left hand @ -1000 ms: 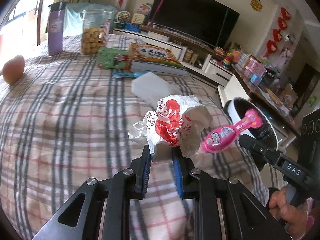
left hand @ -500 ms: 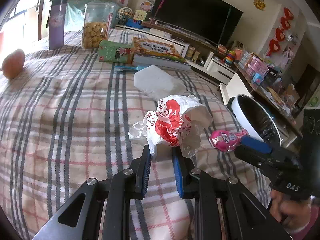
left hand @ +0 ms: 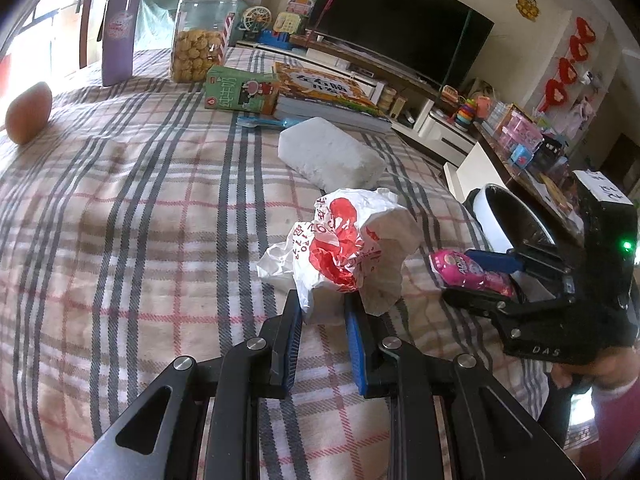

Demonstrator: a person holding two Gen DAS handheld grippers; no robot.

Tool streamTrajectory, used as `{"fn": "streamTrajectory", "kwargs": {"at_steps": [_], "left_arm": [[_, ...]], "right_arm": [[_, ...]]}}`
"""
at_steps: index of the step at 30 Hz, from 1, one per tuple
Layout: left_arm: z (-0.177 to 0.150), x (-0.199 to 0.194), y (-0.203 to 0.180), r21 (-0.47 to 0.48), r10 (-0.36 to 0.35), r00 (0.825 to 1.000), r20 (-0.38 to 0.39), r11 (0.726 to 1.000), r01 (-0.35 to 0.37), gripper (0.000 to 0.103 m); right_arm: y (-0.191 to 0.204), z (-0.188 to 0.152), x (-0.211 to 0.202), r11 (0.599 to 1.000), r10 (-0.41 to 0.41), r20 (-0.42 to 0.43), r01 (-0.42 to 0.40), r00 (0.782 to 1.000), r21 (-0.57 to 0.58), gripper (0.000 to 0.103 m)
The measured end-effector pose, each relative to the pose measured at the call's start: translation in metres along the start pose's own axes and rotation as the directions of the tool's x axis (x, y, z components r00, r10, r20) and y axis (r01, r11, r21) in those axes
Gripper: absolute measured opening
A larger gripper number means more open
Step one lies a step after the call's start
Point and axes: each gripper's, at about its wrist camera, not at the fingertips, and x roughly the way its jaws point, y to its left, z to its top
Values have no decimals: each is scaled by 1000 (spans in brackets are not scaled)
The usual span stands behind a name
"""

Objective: Collect trash
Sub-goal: 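Carry the white-red bag and pink package over the trash bin with both tools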

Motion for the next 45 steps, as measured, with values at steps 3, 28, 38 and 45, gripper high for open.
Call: {"fn": "streamTrajectory", "kwargs": {"at_steps": [3, 28, 38, 45], "left_arm": [[0, -1, -1, 3, -1, 1000, 1, 1000, 1, 20], [9, 2, -72, 148, -86, 996, -15, 985, 87, 20], [20, 14, -115, 236, -114, 993, -34, 964, 119, 20], [25, 30, -144, 285, -119, 992, -52, 950, 129, 20]], "right_arm": [[5, -3, -7, 998, 30, 46, -32, 998, 48, 52], [-46, -53, -95, 914, -50, 263, -62, 963, 400, 52], [-81, -73, -110, 885, -125, 253, -8, 959, 466, 52], [-107, -85, -116, 859, -165, 242, 19, 956, 512, 52]]}}
